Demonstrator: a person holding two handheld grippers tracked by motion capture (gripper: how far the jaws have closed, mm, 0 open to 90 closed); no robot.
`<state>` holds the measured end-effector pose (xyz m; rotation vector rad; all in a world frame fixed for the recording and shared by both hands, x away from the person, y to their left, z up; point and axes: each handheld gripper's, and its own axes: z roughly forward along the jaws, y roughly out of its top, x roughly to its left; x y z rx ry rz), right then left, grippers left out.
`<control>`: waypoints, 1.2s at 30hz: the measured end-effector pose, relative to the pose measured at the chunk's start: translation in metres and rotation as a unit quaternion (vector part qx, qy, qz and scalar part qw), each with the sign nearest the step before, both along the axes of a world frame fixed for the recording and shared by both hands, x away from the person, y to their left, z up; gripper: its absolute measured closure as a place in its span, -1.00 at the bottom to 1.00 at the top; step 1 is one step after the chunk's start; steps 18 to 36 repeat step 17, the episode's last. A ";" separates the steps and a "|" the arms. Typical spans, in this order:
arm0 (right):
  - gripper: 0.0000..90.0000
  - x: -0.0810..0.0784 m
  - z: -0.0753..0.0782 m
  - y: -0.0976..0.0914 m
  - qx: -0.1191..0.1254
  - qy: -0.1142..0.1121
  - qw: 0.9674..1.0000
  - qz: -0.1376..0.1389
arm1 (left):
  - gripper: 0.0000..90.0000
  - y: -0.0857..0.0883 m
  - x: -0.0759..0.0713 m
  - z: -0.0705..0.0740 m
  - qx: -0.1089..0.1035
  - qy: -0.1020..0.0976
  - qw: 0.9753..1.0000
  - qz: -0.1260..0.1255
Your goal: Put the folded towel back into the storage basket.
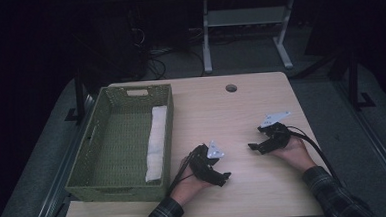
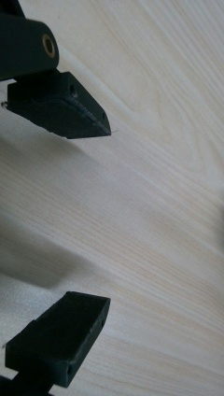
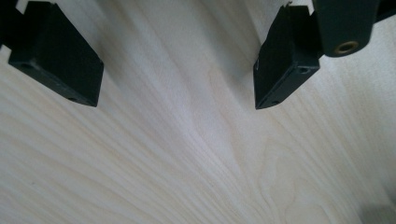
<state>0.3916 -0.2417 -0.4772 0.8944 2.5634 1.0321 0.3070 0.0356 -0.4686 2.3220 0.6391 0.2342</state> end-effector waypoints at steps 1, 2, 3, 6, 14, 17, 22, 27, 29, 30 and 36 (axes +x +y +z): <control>-0.67 0.000 0.000 -0.001 0.003 0.003 1.000 -0.002 | -0.69 0.000 0.000 -0.001 0.002 -0.002 1.000 -0.001; -0.68 0.000 -0.001 -0.002 0.006 0.001 1.000 -0.003 | -0.70 0.000 0.000 -0.002 0.006 -0.004 1.000 -0.001; -0.69 0.000 -0.002 -0.003 0.013 0.003 1.000 -0.004 | -0.70 0.000 0.001 -0.004 0.009 -0.002 1.000 -0.002; -0.71 0.000 -0.006 -0.006 0.027 -0.006 1.000 -0.003 | -0.72 0.002 0.001 -0.007 -0.007 -0.006 1.000 -0.004; -0.72 0.000 -0.006 -0.006 0.027 -0.006 1.000 -0.004 | -0.72 0.005 0.002 -0.010 -0.021 -0.017 1.000 -0.012; -0.76 -0.001 -0.006 -0.006 0.025 -0.003 1.000 -0.009 | -0.72 0.006 0.001 -0.010 -0.021 -0.018 1.000 -0.008; -0.76 -0.001 -0.006 -0.006 0.025 -0.003 1.000 -0.009 | -0.72 0.006 0.001 -0.010 -0.021 -0.018 1.000 -0.008; -0.76 -0.001 -0.006 -0.006 0.025 -0.003 1.000 -0.009 | -0.72 0.006 0.001 -0.010 -0.021 -0.018 1.000 -0.008; -0.76 -0.001 -0.006 -0.006 0.025 -0.003 1.000 -0.009 | -0.72 0.006 0.001 -0.010 -0.021 -0.018 1.000 -0.008; -0.76 -0.001 -0.006 -0.006 0.025 -0.003 1.000 -0.009 | -0.72 0.006 0.001 -0.010 -0.021 -0.018 1.000 -0.008; -0.76 -0.001 -0.006 -0.006 0.025 -0.003 1.000 -0.009 | -0.72 0.006 0.001 -0.010 -0.021 -0.018 1.000 -0.008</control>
